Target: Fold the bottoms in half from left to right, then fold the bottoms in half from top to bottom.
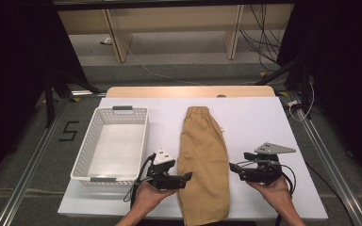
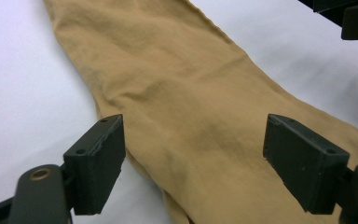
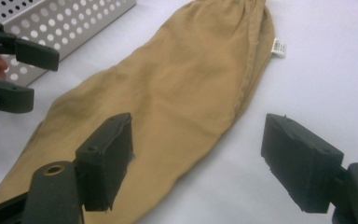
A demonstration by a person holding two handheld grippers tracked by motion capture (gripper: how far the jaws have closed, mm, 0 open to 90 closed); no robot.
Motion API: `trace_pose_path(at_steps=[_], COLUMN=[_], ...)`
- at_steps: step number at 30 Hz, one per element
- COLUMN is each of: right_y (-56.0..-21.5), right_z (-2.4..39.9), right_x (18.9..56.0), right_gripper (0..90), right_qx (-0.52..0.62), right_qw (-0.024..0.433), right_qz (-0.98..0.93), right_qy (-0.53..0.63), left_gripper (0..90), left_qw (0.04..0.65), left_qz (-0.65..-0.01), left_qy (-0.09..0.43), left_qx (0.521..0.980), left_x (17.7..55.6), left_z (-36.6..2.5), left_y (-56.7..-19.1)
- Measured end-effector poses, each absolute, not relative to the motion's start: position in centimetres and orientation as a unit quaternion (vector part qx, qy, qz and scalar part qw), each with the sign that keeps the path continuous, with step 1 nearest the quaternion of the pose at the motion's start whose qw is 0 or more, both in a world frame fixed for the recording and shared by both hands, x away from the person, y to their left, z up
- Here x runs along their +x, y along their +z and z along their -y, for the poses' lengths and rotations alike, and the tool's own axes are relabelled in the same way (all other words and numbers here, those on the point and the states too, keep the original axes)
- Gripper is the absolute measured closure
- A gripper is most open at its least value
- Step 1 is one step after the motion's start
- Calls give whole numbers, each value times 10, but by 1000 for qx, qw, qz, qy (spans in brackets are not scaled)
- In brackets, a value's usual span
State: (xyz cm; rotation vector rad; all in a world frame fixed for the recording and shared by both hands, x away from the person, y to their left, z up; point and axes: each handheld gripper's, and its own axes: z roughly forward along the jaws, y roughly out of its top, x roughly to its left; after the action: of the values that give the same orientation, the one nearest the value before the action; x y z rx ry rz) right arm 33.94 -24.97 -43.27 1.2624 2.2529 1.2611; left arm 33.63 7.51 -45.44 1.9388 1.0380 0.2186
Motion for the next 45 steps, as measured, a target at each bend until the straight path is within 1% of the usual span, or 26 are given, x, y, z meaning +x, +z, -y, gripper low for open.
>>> trace_pose_path(at_steps=[8, 16, 32, 39, 45], right_y=[-434, -438, -440, -440, -440], right_z=[248, 246, 248, 248, 248], right_x=[355, 367, 368, 368, 368], right_gripper=[259, 260, 257, 257, 259], right_qx=[437, 439, 441, 441, 442], right_qw=[134, 135, 135, 137, 139], right_qz=[-778, -780, -779, -780, -780], right_qy=[431, 425, 425, 423, 420], left_gripper=[210, 210, 209, 209, 216], left_qw=[455, 455, 444, 429, 417], left_qz=[-436, -438, -469, -485, -496], left_qy=[91, 96, 110, 98, 104], left_qx=[771, 770, 755, 756, 755], left_x=[350, 366, 395, 415, 431], left_z=[-69, -54, -58, -55, -53], left_y=[-452, -447, -443, -444, -439])
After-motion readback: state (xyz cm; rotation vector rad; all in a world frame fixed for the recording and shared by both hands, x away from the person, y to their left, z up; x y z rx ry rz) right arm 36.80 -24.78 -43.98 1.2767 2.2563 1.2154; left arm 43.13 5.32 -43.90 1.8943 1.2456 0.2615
